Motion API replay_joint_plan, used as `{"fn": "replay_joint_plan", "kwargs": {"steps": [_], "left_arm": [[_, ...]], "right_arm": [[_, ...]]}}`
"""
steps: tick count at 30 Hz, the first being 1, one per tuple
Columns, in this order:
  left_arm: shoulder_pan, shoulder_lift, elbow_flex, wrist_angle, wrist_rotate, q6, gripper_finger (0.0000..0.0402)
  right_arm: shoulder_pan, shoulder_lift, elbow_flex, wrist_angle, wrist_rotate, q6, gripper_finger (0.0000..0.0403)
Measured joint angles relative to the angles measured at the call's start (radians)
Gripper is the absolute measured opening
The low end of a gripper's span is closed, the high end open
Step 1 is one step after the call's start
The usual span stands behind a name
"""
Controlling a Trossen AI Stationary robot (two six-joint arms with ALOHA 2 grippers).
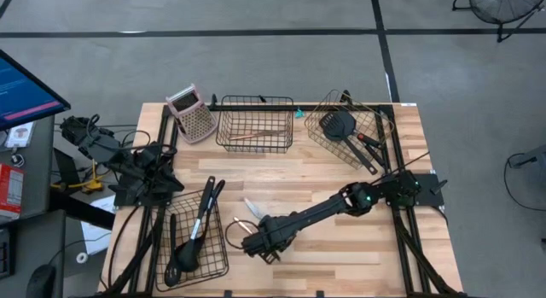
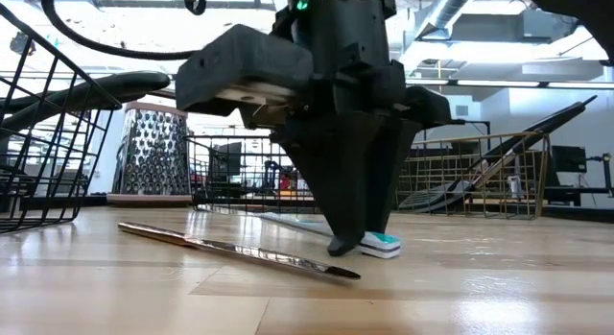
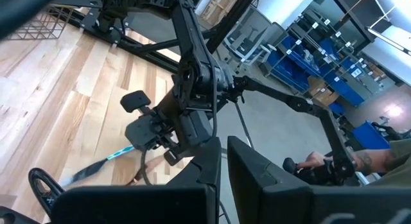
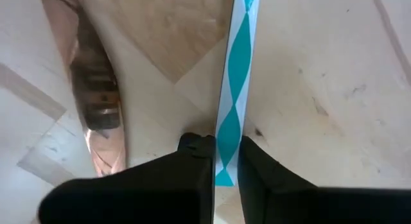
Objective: Pick & Place Kitchen Items
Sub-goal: Put the blue knife into the top black wire basket
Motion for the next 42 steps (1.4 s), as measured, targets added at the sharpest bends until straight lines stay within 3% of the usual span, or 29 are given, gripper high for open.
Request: {"fn": "replay_joint_plan", "kwargs": {"steps": [8,17,23,32,42], "left_arm": [[0.0,0.0,0.0,0.0,0.0,0.001,0.0011],[0.0,0.0,0.0,0.0,-0.003,0.001,0.0011],[0.0,0.0,0.0,0.0,-0.031,0.001,0.0011],[0.0,0.0,0.0,0.006,-0.17,0.0,0.0011],[0.0,0.0,0.0,0.006,-0.282,0.001,0.0011]], "right_arm": [[-0.013,-0.095,0.0,-0.022,0.036,-0.007,0.0029],[-0.09,-0.259,0.003,-0.011,0.181,-0.14,0.0029],[-0.24,-0.326,0.004,0.016,0.244,-0.345,0.0029],[-0.502,-0.341,0.004,0.11,0.263,-0.718,0.0029],[-0.703,-0.338,-0.022,0.108,0.221,-0.921,0.0029]]}}
